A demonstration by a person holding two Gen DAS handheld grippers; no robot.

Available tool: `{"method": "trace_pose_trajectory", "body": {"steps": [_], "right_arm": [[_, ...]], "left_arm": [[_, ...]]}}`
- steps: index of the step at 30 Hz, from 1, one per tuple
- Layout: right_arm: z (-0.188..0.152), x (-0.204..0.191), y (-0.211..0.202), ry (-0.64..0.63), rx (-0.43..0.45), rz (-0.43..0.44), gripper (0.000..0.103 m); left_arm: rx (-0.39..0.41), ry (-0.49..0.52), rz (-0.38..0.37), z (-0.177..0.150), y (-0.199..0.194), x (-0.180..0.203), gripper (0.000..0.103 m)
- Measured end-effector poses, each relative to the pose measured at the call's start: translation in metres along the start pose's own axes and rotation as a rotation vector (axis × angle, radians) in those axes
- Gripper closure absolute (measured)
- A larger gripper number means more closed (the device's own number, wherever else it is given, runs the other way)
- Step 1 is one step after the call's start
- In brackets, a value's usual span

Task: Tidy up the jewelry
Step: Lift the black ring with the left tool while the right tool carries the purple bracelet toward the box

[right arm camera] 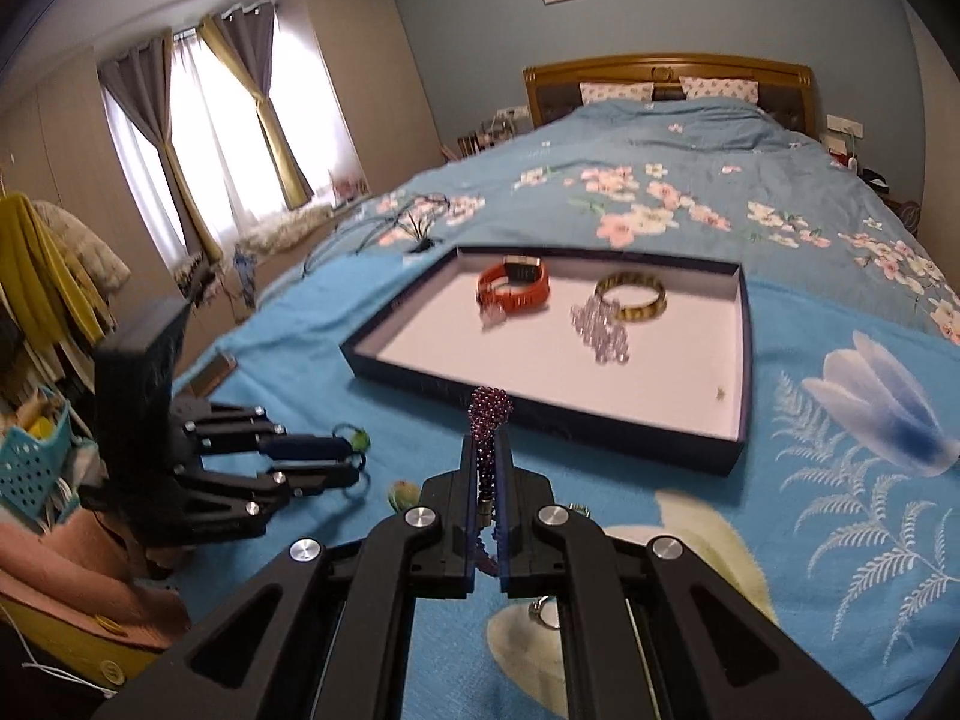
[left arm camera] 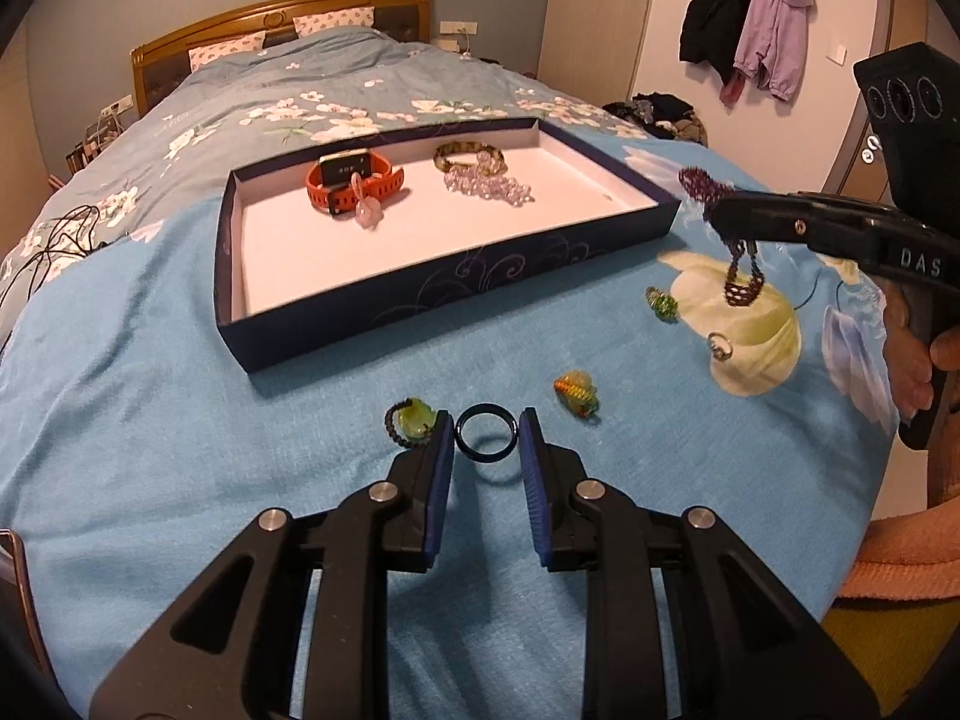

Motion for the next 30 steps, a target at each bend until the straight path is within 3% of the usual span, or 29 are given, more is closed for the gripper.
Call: {"method": "trace_pose_trajectory", "body": {"steps": [16, 30], "right_arm": [[0.031, 0.023, 0.006, 0.009, 0.069, -0.032, 0.099], [0.049, 0.045, 0.031, 0.009, 0.063, -0.043, 0.099]], "left_arm": [[0.119, -0.003, 0.030, 0.050, -0.016, -0.009, 0.081], [0.126, -0.030, 0.050, 0.072, 0.000, -0.025, 0.081]]}}
Point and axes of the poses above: each gripper's, at about its wrist camera, not at the fingertips, and y roughly the way its jaws point, x to its right, z to its top, the point moved 8 cm from there along y, roughly the way its jaws point, and after that the axes turned 9 degrees about x, right-handed, at the moved point
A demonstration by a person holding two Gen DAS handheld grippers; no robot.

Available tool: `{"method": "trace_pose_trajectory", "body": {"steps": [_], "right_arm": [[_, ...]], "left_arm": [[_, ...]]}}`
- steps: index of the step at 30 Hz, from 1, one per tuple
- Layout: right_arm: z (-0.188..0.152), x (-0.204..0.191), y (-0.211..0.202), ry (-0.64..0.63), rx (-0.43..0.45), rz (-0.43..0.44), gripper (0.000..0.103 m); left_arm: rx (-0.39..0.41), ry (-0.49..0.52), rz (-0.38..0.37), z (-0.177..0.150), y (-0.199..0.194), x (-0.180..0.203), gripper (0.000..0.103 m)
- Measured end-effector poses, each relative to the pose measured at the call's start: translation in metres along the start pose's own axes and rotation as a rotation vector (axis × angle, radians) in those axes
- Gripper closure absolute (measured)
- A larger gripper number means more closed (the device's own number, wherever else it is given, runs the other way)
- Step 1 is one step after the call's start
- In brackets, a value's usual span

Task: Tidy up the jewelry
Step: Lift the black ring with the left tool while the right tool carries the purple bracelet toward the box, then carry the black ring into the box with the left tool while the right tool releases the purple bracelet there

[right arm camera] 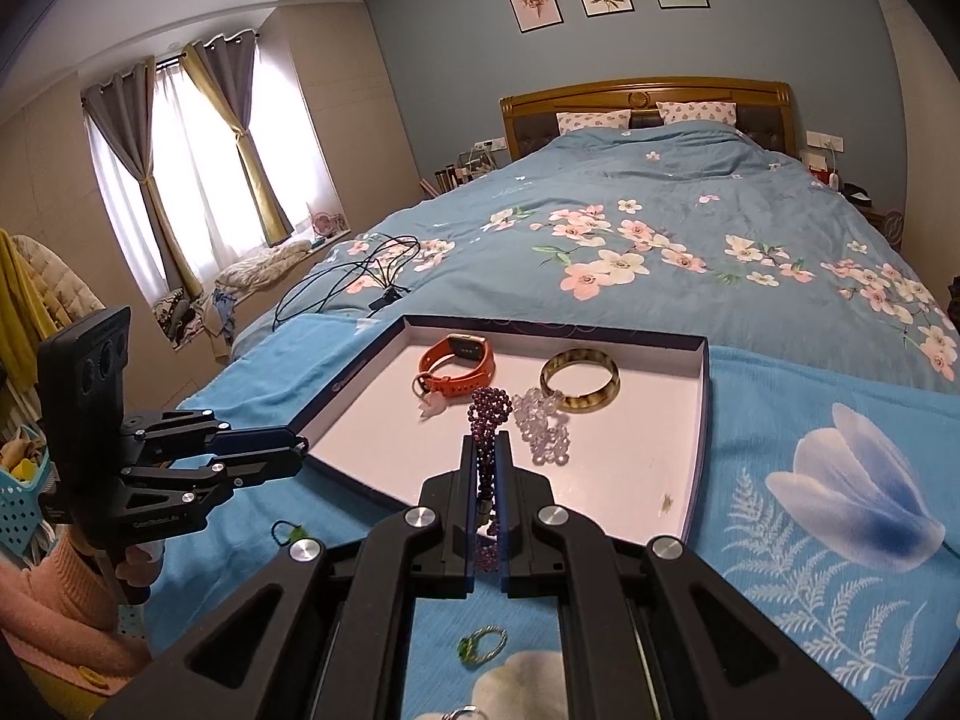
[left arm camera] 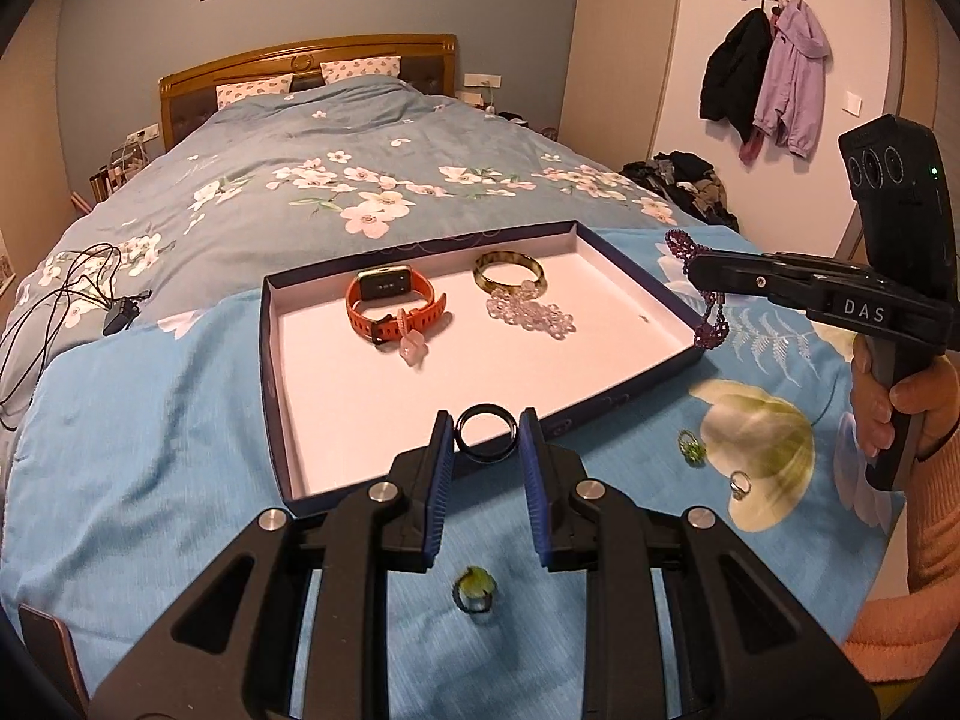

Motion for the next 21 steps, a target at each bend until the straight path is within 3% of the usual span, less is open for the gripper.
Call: {"method": "trace_pose_trajectory", "body": {"steps": [21], "right_arm": [[0.006, 0.005, 0.040, -0.068, -0.050, -0.028, 0.099]], "left_arm": [[-0.026, -0.020, 0.030, 0.013, 0.036, -0.016, 0.081]]}}
Point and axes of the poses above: each gripper's, at about its wrist camera, not at the fingertips, and y roughly the way its jaws point, x to its right, z to its top, the point moved 8 cm from there along y, roughly the way its jaws point, and after that the axes turned 9 degrees about x, right-handed, at the moved point
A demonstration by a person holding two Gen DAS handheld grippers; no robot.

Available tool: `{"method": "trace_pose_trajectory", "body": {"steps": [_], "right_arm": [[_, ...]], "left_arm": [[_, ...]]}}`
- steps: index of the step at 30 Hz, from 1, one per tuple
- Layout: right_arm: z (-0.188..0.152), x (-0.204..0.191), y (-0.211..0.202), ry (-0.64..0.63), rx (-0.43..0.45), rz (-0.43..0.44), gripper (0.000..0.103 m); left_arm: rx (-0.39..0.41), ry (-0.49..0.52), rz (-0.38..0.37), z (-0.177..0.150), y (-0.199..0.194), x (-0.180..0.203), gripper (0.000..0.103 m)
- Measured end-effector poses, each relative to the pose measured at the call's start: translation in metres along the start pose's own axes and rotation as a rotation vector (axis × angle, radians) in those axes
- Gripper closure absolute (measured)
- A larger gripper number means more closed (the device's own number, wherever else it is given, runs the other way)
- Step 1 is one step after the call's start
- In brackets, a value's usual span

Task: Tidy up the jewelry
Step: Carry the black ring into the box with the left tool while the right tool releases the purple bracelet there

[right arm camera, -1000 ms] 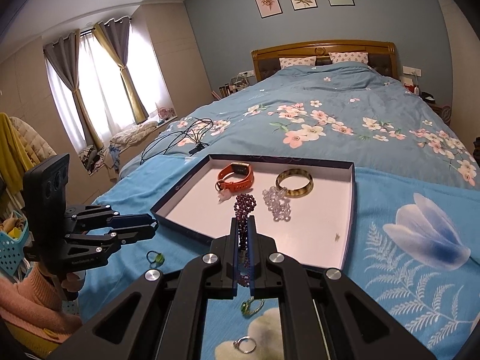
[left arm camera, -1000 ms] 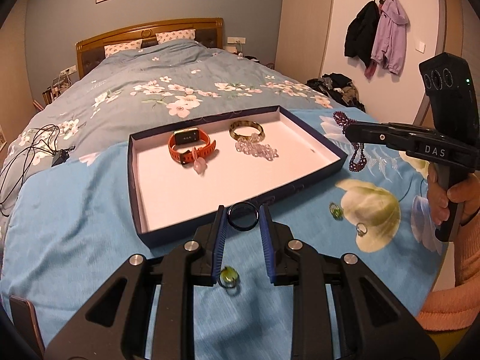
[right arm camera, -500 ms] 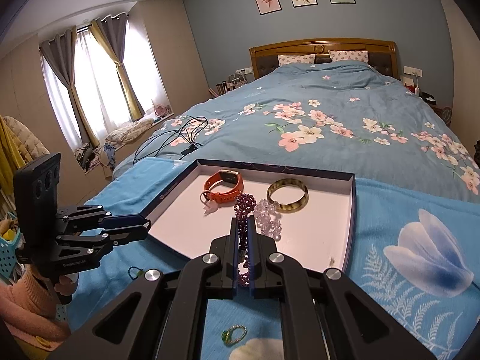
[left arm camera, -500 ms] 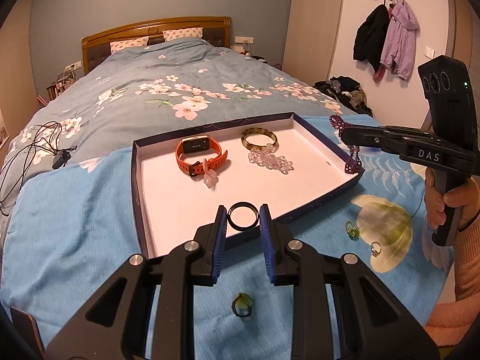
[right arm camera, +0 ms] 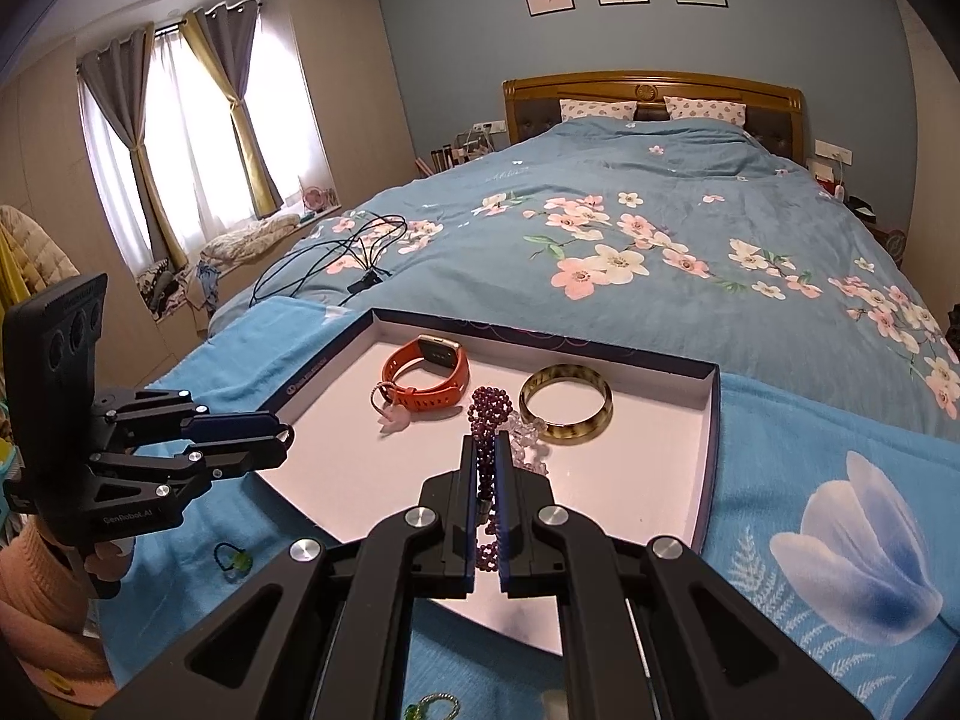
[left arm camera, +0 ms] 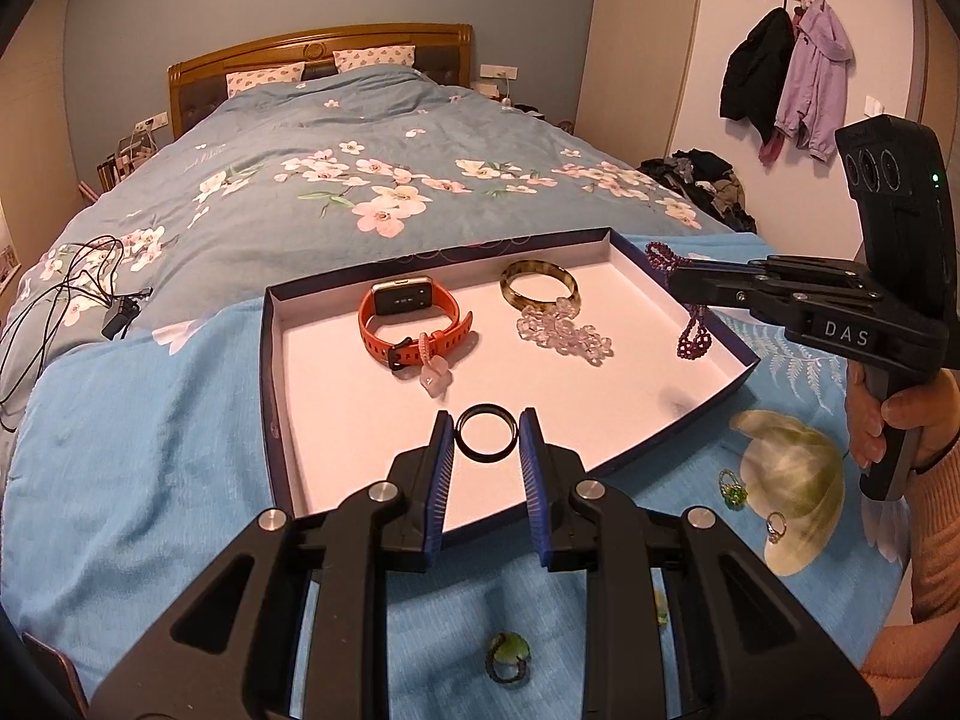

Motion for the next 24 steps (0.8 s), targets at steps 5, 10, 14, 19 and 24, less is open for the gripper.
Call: {"method": "trace_pose_trajectory", "body": {"steps": [5, 10, 14, 19, 24], "right_arm": [[0.000, -0.001, 0.010, -0.030, -0.017, -0.008, 0.099], [-0.001, -0.002, 0.020, -0.052, -0.035, -0.009, 0.099], [-0.003, -0.003, 0.029, -0.069, -0.051, -0.010, 0.099], [-0.006, -0.006, 0.036, -0.094, -0.069, -0.012, 0.099], [-0.007, -0.007, 0.043, -0.125, -0.083, -0.016, 0.099]], "left_arm": [[-0.012, -0.003, 0.005, 0.000, 0.009, -0.002, 0.081], [-0.023, -0.011, 0.010, 0.000, 0.016, -0.004, 0.081], [-0.031, -0.014, 0.014, 0.000, 0.022, -0.005, 0.081], [-0.045, -0.022, 0.016, 0.001, 0.029, -0.006, 0.081], [-0.063, -0.031, 0.017, -0.001, 0.038, -0.008, 0.081]]}}
Point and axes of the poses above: each gripper's, at about its wrist camera, not at the fingertips, and y roughly the way its jaws point, x to its right, z to its top, the point moved 8 cm from there along y, roughly the way its jaws point, and after that the axes turned 9 degrees about x, right-handed, at the moved point
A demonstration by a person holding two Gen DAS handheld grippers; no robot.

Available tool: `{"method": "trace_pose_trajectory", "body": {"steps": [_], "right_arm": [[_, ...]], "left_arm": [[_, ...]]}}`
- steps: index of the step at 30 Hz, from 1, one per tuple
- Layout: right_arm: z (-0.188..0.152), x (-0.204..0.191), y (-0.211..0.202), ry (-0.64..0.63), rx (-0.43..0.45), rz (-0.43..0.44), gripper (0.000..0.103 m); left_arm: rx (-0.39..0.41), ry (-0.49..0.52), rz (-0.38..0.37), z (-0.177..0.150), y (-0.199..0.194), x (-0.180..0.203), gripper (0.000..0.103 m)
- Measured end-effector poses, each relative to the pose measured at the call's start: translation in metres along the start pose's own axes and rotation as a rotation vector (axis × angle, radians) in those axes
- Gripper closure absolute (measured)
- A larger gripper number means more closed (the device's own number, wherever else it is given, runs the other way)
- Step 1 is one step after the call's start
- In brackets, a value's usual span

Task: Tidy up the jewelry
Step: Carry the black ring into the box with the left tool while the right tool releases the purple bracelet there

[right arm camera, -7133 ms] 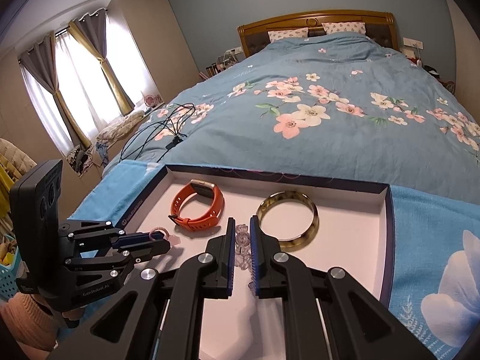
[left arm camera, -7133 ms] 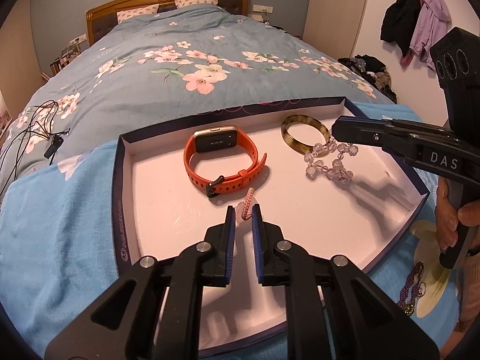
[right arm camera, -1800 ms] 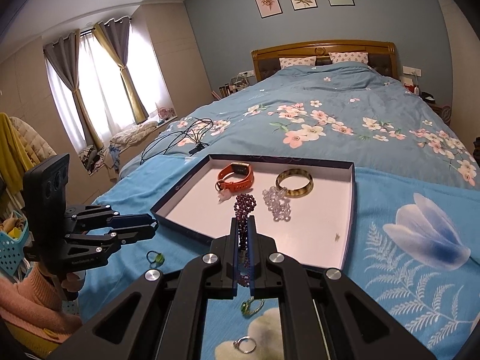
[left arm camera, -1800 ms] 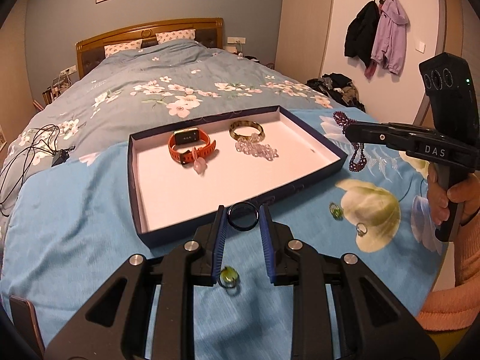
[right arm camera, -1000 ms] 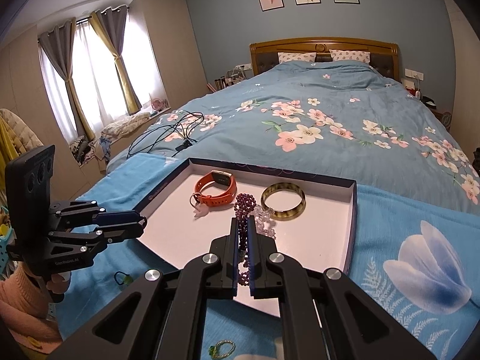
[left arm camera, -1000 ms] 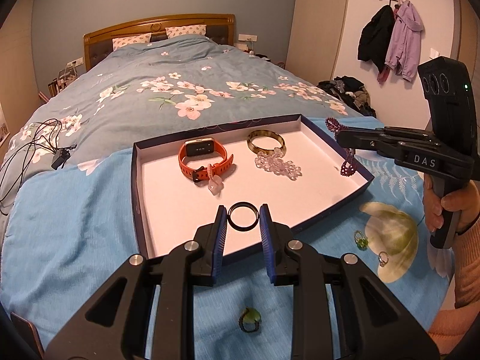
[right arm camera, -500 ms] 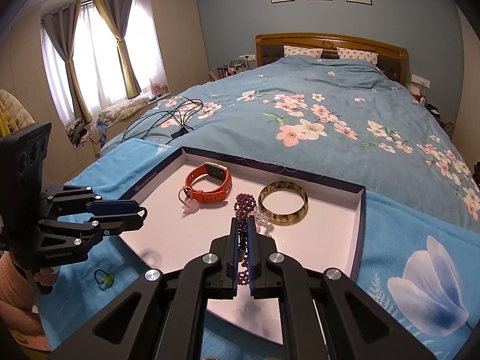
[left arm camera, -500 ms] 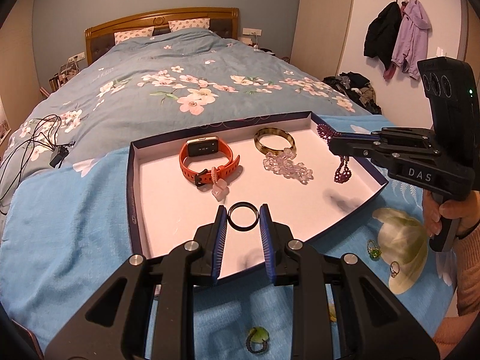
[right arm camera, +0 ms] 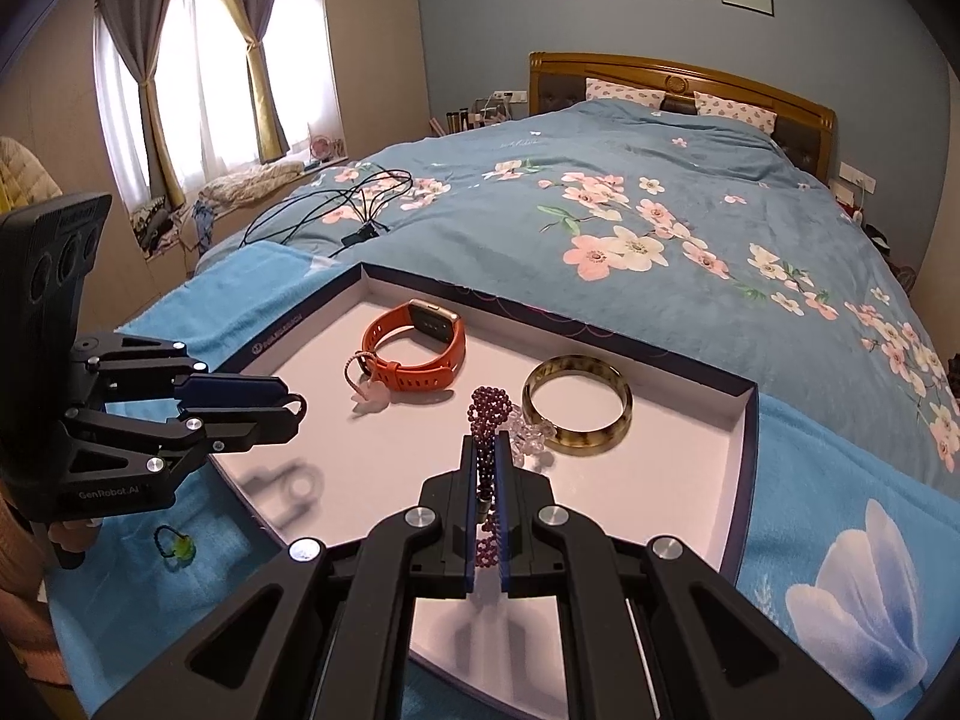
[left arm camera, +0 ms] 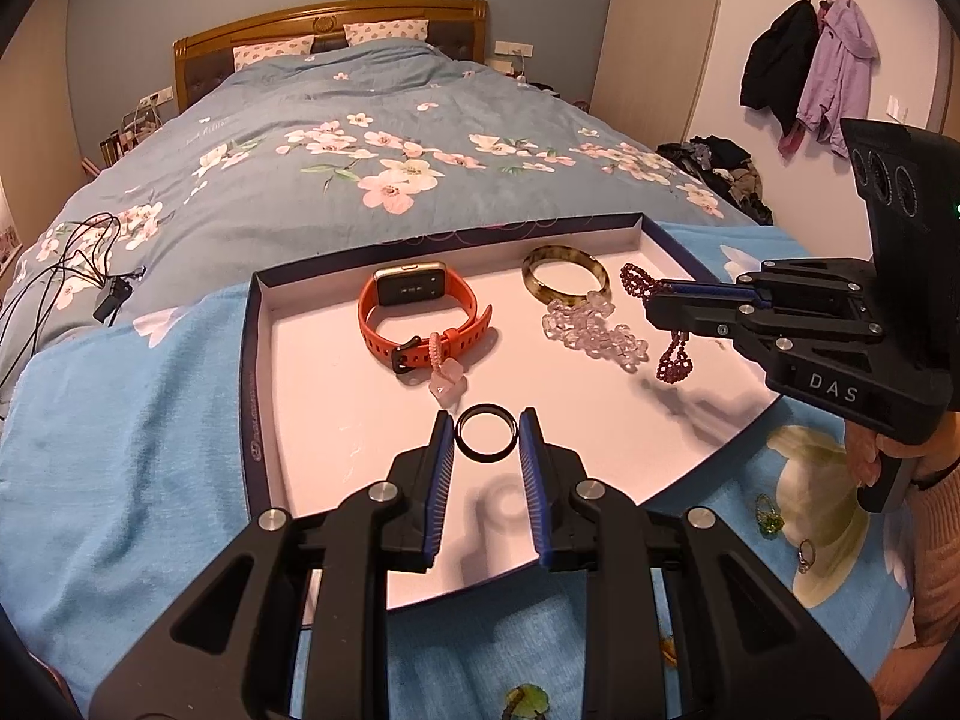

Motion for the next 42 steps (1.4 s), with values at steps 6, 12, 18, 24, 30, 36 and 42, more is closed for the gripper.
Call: {"method": "trace_pose_trajectory", "body": {"steps": [6, 12, 18, 24, 30, 36, 42], "right_arm": [[-0.005, -0.005, 0.012, -0.044, -0.033, 0.001, 0.099], [-0.008, -0.004, 0.019, -0.047, -0.046, 0.008, 0.099], [-0.009, -0.004, 0.022, -0.044, -0.050, 0.009, 0.098], [-0.009, -0.003, 0.023, -0.036, -0.043, 0.005, 0.093], [-0.007, 0.003, 0.014, 0.006, -0.025, 0.009, 0.092], [-0.006, 0.003, 0.002, 0.051, -0.009, 0.031, 0.086], [-0.011, -0.001, -0.008, 0.070, -0.009, 0.045, 0.080]], "left_arm": [[-0.019, -0.009, 0.002, -0.002, 0.009, -0.004, 0.081], [-0.032, -0.012, 0.006, -0.003, 0.017, -0.005, 0.081], [-0.048, -0.017, 0.012, -0.002, 0.025, -0.006, 0.081], [-0.068, -0.023, 0.018, -0.002, 0.036, -0.008, 0.081], [-0.083, -0.031, 0.025, -0.005, 0.045, -0.010, 0.081], [-0.080, -0.032, 0.031, -0.005, 0.046, -0.012, 0.080], [-0.071, -0.026, 0.033, -0.003, 0.048, -0.009, 0.077]]}}
Point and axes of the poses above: each gripper's, at about its wrist camera, not at the fingertips, and y roughly the way its jaws point, x to its right, z to its top, the point moved 8 cm from there along y, roughly the way its jaws point, and after that the axes turned 9 degrees about x, right-handed, at the moved point
